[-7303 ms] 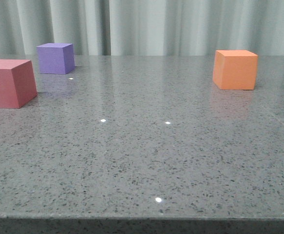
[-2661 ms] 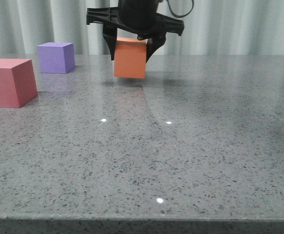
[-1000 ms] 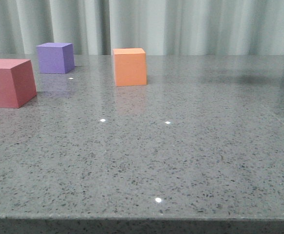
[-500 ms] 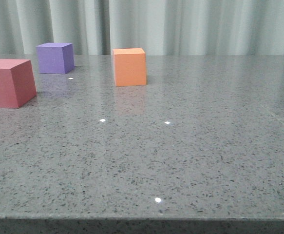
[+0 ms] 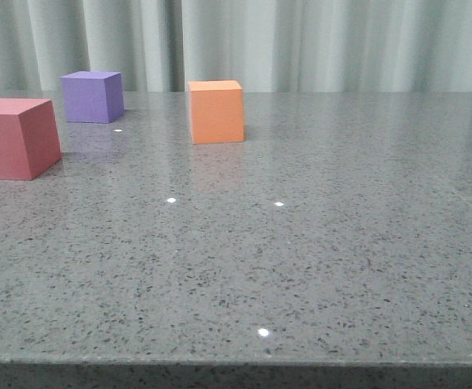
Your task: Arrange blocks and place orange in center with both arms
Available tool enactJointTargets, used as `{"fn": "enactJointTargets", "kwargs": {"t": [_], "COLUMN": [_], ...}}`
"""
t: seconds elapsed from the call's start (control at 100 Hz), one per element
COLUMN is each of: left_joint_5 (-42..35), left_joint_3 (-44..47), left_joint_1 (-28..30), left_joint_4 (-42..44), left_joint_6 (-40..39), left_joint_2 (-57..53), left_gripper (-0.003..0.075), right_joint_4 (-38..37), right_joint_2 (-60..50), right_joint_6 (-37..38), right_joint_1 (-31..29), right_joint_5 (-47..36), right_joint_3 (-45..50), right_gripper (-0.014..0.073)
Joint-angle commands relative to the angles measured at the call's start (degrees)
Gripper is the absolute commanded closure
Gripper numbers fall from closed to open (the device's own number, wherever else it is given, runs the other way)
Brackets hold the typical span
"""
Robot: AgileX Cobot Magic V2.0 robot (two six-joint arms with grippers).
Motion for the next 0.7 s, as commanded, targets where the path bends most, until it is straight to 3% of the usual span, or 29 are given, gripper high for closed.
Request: {"fn": "enactJointTargets", "kwargs": {"t": [0.0,0.23,0.3,0.39,0.61,0.69], "left_joint_5": [-4.5,-4.5,-4.5,-4.5,-4.5,-4.5], "left_joint_3": [2.3,2.3,2.3,2.3,2.3,2.3], "left_joint_1": [0.1,0.1,0.1,0.1,0.1,0.1], "left_joint_4": [-0.1,-0.1,-0.1,-0.1,-0.1,-0.1], "left_joint_6": [-0.7,-0.7,-0.7,-0.7,-0.7,-0.7], "left_joint_2": [-2.1,-2.1,-2.1,-2.1,-2.1,-2.1], "left_gripper": [0.0741,0.0741,0.0741,0.0741,0.0741,0.0741], "right_joint_4": [-2.9,-4.4,-5.0,-5.4,-5.4,-5.4], "right_joint_2": [-2.1,-2.3,-2.3,-2.3,-2.3,-2.3], "right_joint_6": [-0.7,-0.7,-0.7,-0.7,-0.7,-0.7], "right_joint_1": [-0.4,-0.4,-0.4,-0.4,-0.4,-0.4], "right_joint_5": [-9.7,-12.0,-12.0,-12.0,-11.9,-11.9], "right_joint_3": [0.6,1.9,1.9,1.9,1.9,1.9], "right_gripper": [-0.0071,-0.0068,-0.0027,0.0102,0.0563,0.0667]}}
